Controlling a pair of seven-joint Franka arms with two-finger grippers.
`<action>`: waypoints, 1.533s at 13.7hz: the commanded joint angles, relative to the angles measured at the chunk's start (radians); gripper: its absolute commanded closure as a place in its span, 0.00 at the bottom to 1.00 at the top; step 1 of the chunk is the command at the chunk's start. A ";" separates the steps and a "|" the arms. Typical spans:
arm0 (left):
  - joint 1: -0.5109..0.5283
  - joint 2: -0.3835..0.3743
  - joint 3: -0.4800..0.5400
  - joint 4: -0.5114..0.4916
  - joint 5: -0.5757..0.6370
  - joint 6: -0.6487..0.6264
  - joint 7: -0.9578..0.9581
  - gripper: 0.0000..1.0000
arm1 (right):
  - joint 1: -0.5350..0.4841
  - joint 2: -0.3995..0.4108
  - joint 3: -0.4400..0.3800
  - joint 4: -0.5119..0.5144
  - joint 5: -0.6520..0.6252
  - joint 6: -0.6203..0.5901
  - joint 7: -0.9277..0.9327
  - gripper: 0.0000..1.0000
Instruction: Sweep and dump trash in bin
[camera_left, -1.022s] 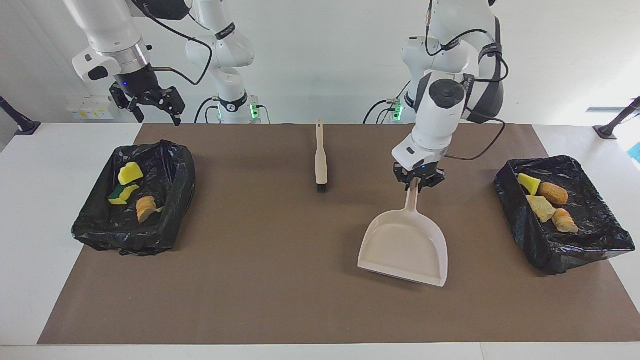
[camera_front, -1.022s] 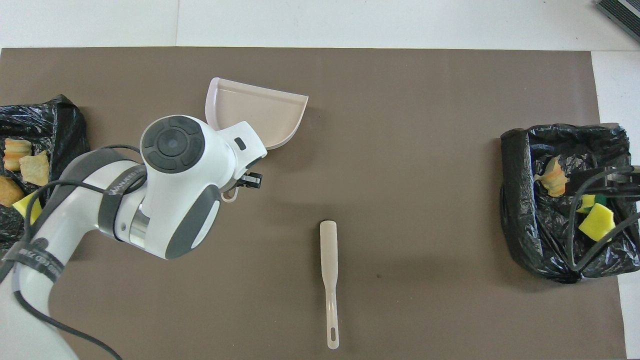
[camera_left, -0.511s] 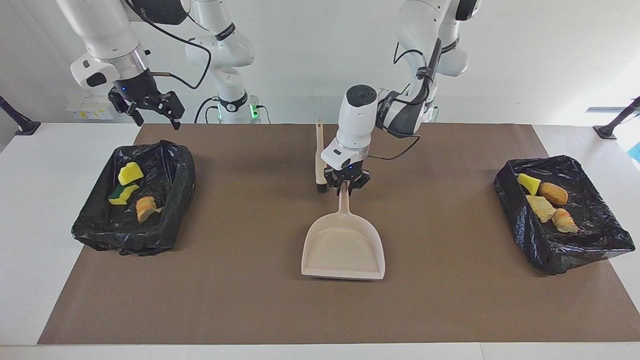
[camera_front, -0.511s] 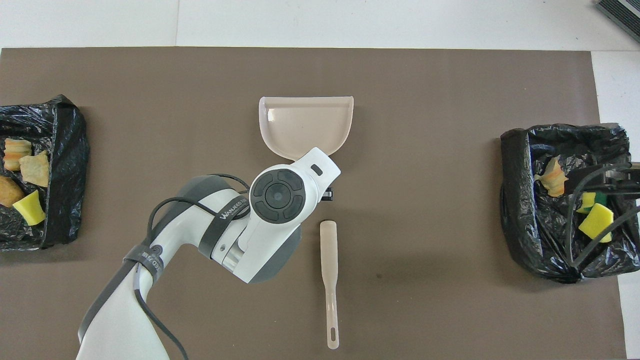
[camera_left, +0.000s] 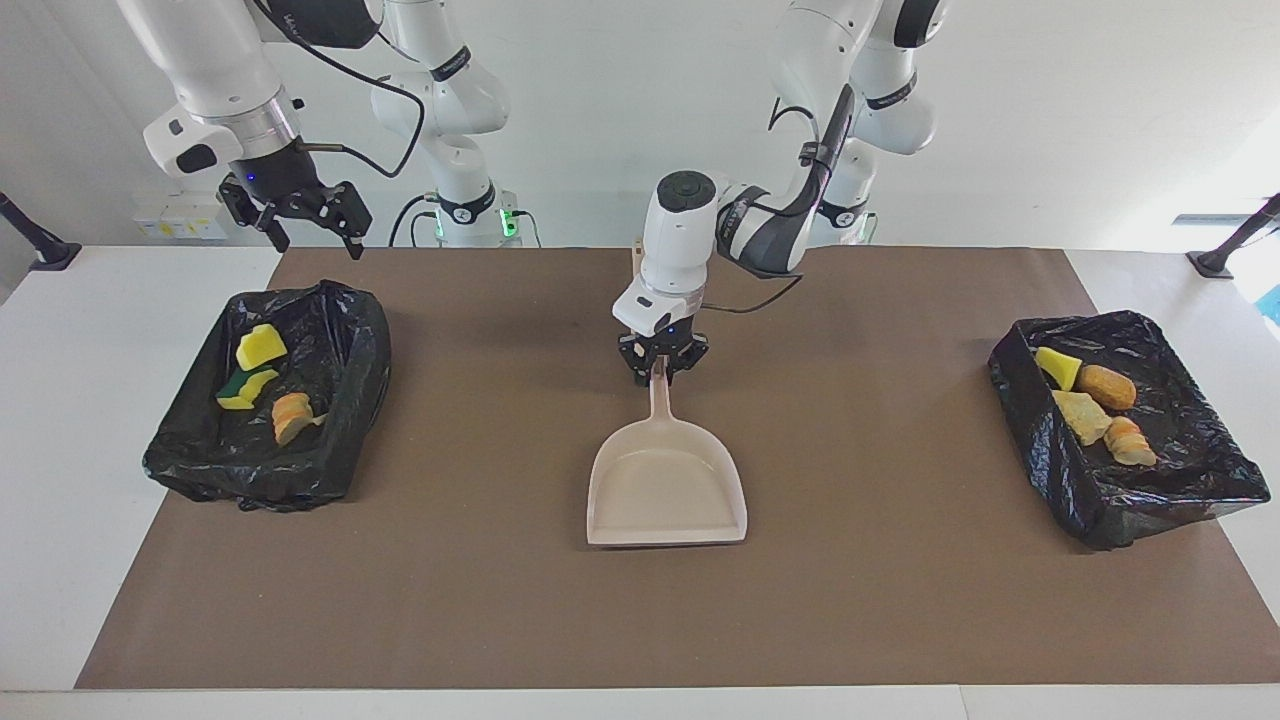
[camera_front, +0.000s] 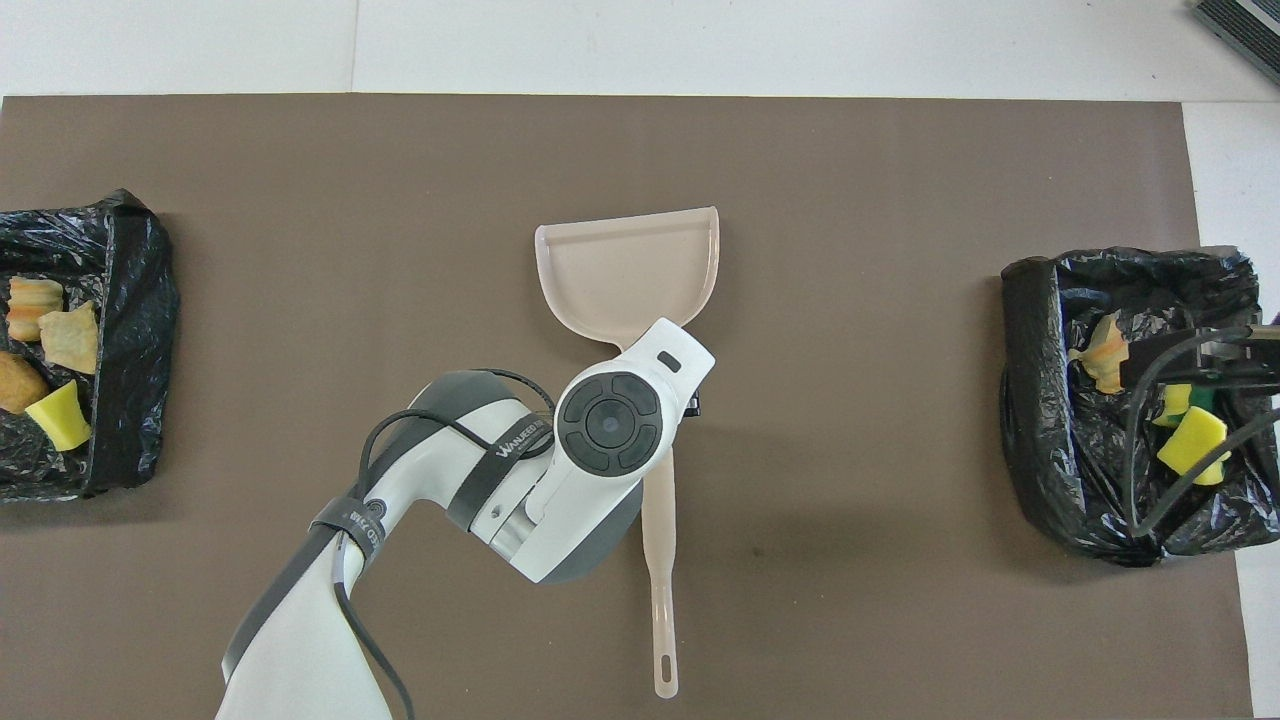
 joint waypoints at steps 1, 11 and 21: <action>-0.001 -0.025 0.015 0.009 -0.012 -0.023 -0.020 0.60 | -0.004 0.002 0.001 0.014 0.003 -0.012 -0.017 0.00; 0.192 -0.086 0.026 0.067 -0.010 -0.199 0.162 0.00 | -0.006 0.002 0.001 0.014 0.003 -0.012 -0.017 0.00; 0.546 -0.092 0.023 0.186 -0.059 -0.421 0.711 0.00 | -0.006 0.002 0.001 0.014 0.003 -0.012 -0.017 0.00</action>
